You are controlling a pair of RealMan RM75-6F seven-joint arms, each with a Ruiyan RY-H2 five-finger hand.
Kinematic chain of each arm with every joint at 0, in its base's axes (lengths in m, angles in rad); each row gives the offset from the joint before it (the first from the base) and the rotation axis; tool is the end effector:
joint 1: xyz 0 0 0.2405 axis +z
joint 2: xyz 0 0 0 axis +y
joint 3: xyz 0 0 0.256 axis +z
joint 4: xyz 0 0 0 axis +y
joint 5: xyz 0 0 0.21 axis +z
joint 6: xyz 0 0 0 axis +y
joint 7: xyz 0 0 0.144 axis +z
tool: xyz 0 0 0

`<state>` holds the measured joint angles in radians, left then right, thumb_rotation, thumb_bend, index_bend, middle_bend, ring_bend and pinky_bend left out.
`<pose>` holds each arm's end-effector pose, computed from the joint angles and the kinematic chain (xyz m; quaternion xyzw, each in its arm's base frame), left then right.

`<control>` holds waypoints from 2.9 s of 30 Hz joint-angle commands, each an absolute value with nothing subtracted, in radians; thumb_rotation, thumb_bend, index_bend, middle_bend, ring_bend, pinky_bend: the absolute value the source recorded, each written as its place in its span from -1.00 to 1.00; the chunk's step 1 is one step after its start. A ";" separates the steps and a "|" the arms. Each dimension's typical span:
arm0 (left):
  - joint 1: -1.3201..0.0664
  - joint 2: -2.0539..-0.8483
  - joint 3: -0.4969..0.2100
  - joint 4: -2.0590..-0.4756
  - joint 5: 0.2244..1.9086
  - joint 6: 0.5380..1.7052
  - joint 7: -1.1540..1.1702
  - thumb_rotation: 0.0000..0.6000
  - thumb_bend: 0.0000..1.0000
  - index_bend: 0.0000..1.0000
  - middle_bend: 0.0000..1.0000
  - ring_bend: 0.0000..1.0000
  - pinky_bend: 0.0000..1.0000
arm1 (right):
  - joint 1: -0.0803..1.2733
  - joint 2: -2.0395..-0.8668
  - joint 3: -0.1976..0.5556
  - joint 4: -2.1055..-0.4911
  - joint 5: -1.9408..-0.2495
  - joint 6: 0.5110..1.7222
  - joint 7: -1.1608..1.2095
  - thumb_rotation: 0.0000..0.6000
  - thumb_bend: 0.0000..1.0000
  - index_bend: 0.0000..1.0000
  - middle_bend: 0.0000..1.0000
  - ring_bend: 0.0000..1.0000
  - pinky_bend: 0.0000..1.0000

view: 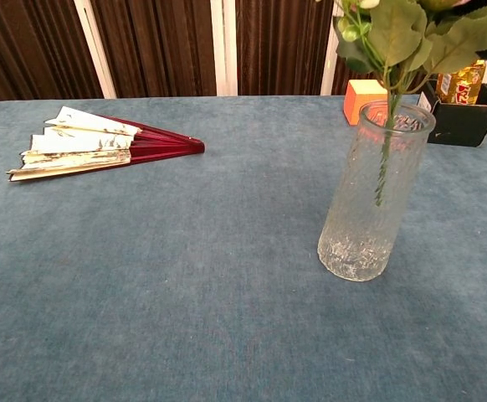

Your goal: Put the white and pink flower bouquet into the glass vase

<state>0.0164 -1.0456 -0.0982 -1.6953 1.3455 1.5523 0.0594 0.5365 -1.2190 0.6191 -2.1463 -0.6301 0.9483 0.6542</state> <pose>-0.3292 0.1554 0.1984 -0.5140 -0.3992 -0.3481 0.6748 -0.0844 -0.3167 0.1106 0.1971 -0.7836 0.5862 0.0580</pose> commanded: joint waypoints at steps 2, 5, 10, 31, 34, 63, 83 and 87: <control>0.017 -1.045 -0.098 -1.696 1.345 1.552 0.058 1.00 -0.50 -0.77 -1.00 -1.00 -0.94 | 0.510 -1.203 0.604 -2.139 -0.694 0.892 0.682 1.00 0.02 0.10 -0.18 -0.36 -0.84; 0.016 -1.044 -0.098 -1.696 1.345 1.551 0.058 1.00 -0.50 -0.77 -1.00 -1.00 -0.94 | 0.493 -1.191 0.597 -2.137 -0.739 0.862 0.701 1.00 -0.08 0.02 -0.25 -0.42 -0.87; 0.016 -1.044 -0.096 -1.697 1.346 1.549 0.060 1.00 -0.50 -0.77 -1.00 -1.00 -0.94 | 0.467 -1.168 0.580 -2.136 -0.807 0.812 0.727 1.00 -0.25 -0.20 -0.42 -0.59 -0.93; 0.017 -1.048 -0.093 -1.702 1.350 1.553 0.076 1.00 -0.50 -0.77 -1.00 -1.00 -0.94 | 0.309 -0.945 0.550 -2.129 -1.116 0.669 0.885 1.00 -0.66 -0.73 -0.83 -0.96 -1.00; 0.018 -1.047 -0.094 -1.703 1.349 1.555 0.074 1.00 -0.50 -0.77 -1.00 -1.00 -0.94 | 0.259 -0.883 0.538 -2.150 -1.190 0.668 0.928 1.00 -0.66 -0.76 -0.84 -0.96 -1.00; 0.036 -1.031 -0.085 -1.707 1.375 1.577 0.030 1.00 -0.50 -0.77 -1.00 -1.00 -0.94 | -0.069 -1.036 0.182 -1.710 -1.783 1.296 0.055 1.00 -0.66 -0.61 -0.86 -1.00 -1.00; 0.024 -1.028 -0.082 -1.704 1.382 1.551 0.014 1.00 -0.50 -0.77 -1.00 -1.00 -0.94 | -0.112 -1.151 0.165 -1.761 -1.660 1.510 -0.294 1.00 -0.66 -0.66 -0.86 -1.00 -1.00; 0.020 -1.037 -0.081 -1.694 1.402 1.561 0.019 1.00 -0.50 -0.76 -1.00 -1.00 -0.94 | -0.107 -1.129 0.151 -1.775 -1.648 1.507 -0.290 1.00 -0.66 -0.66 -0.86 -1.00 -1.00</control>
<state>0.0212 -1.0344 -0.0818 -1.6970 1.3981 1.5583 0.0172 -0.1078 -1.1315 0.1532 -1.7724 -1.6505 1.5082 -0.2911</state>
